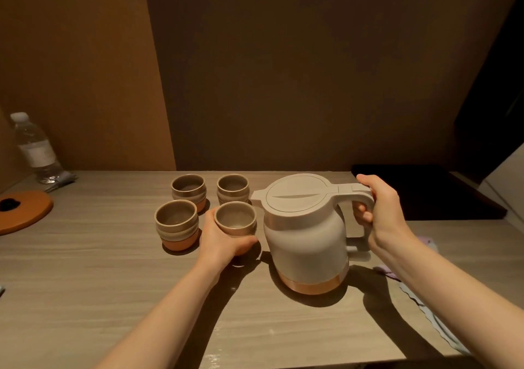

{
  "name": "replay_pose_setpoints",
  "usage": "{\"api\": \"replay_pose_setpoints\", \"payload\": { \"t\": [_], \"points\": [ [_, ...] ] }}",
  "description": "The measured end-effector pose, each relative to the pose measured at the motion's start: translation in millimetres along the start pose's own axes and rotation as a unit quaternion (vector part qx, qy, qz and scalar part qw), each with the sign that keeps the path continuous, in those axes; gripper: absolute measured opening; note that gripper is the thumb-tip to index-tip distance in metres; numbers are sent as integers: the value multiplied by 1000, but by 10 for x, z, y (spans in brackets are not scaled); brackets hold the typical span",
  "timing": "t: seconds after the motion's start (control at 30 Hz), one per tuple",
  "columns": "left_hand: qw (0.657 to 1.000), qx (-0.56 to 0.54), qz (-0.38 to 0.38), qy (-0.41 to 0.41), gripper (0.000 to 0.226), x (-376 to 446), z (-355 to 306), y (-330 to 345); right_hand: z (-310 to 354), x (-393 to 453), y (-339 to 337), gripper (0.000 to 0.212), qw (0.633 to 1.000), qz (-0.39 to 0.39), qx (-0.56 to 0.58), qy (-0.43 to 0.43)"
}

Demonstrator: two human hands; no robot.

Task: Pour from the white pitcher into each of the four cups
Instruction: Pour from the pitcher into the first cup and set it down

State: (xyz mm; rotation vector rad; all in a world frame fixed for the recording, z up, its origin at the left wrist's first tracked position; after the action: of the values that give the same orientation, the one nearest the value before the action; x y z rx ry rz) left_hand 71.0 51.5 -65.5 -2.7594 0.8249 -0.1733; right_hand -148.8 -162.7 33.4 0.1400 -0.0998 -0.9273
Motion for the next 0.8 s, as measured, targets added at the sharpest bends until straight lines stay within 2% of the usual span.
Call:
{"api": "replay_pose_setpoints", "payload": {
  "t": [0.3, 0.73, 0.8],
  "points": [
    [1000, 9, -16, -8, 94, 163, 129, 13, -68, 131, -5, 37, 1000, -6, -1, 3],
    [1000, 5, 0, -16, 108, 170, 189, 36, -21, 120, 83, 35, 1000, 4, 11, 1],
    [1000, 6, 9, -21, 104, 129, 197, 25, -3, 91, 92, 36, 1000, 5, 9, 0]
  ]
}}
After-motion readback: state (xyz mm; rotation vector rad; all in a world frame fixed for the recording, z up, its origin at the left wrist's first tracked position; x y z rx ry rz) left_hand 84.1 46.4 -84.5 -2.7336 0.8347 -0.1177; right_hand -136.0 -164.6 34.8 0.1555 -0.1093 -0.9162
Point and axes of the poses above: each hand's wrist, its own x-axis towards the middle knuckle, its own y-axis out of the palm, z = x × y, the point moved 9 cm from there along x, towards the middle knuckle, and after that the axes turned 8 degrees about z, right-handed, at the moved point
